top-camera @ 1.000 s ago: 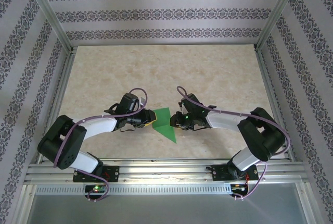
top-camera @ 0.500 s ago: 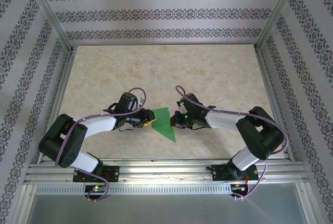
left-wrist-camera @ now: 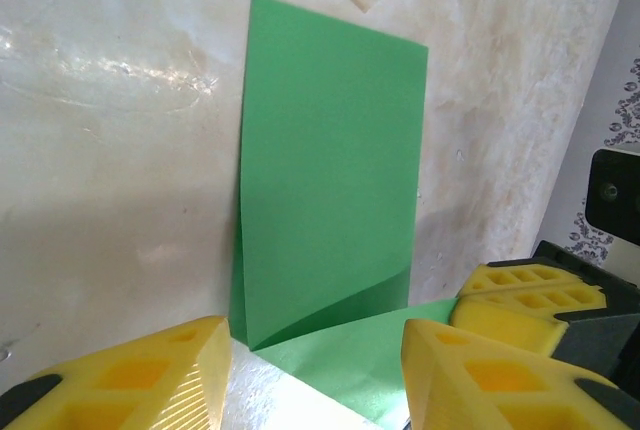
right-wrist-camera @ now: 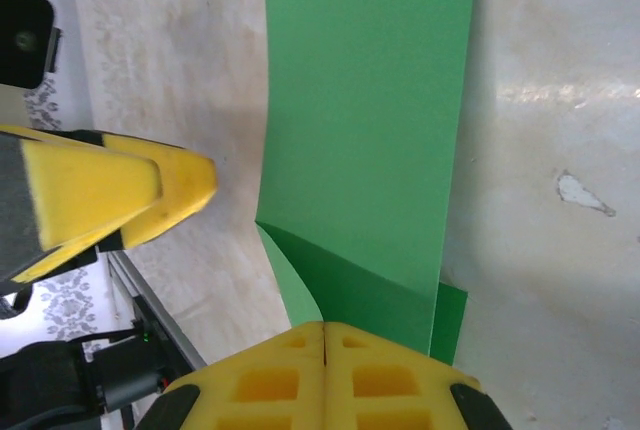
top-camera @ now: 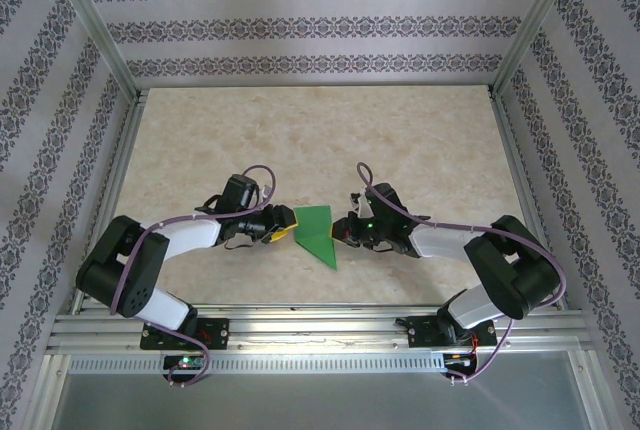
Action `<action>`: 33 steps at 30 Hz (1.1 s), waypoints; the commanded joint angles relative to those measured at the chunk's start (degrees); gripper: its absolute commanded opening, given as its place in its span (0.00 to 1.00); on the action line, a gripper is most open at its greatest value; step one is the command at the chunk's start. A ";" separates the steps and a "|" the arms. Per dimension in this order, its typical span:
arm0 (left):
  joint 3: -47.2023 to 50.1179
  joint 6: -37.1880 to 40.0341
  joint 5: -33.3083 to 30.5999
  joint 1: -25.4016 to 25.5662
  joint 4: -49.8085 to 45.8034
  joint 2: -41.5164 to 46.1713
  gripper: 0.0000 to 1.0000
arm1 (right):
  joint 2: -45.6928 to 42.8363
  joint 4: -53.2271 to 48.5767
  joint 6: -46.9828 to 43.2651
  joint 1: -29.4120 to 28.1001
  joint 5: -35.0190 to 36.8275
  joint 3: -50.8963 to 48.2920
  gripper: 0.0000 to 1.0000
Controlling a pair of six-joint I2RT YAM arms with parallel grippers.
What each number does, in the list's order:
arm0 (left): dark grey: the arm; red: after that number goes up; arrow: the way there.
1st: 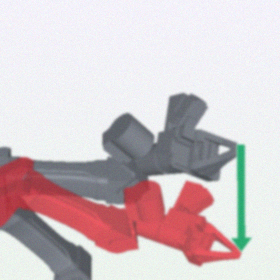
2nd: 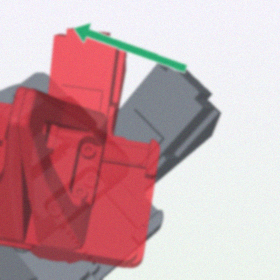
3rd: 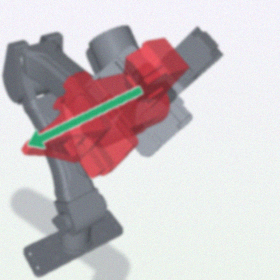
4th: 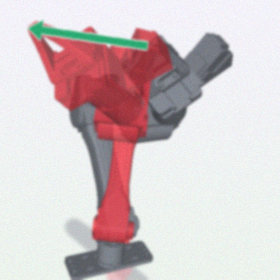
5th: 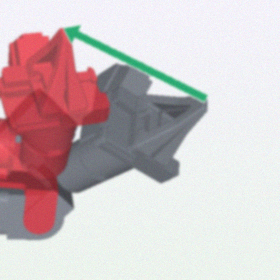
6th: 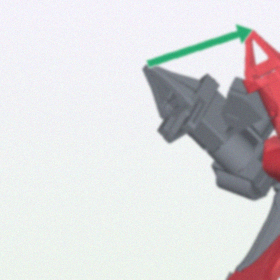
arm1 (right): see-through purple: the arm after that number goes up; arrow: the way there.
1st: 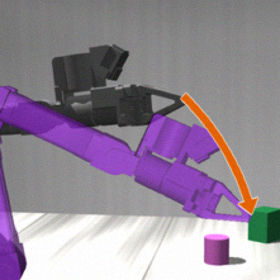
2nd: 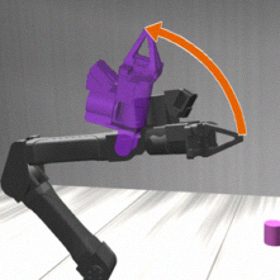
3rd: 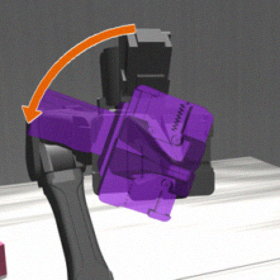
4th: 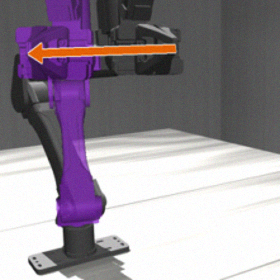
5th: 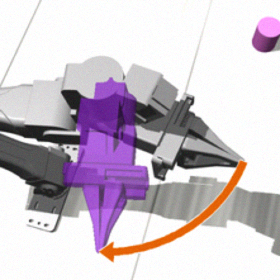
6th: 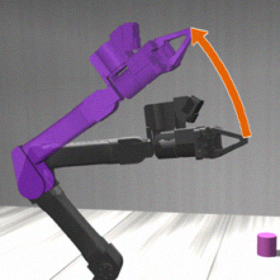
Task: Fold a paper plane with a square sheet of paper (pick it up from the middle)
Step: Fold the triangle a second time at the center of the table, then fourth fold the wing at the center of the table.
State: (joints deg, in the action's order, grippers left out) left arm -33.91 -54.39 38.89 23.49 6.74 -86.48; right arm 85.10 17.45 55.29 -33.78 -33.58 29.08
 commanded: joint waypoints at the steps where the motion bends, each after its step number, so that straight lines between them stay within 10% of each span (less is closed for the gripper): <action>1: -1.20 0.61 2.54 -0.66 0.51 -1.12 0.49 | -0.64 6.10 2.36 0.58 -2.24 -0.94 0.00; 33: -3.33 -5.16 5.42 -0.77 10.10 -9.89 0.49 | -5.88 7.13 3.07 2.75 -3.94 -4.64 0.00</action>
State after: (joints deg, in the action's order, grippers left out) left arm -36.03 -57.98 43.07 23.35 13.13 -94.80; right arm 80.49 23.03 58.39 -31.59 -36.40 25.19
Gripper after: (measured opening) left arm 0.490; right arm 0.044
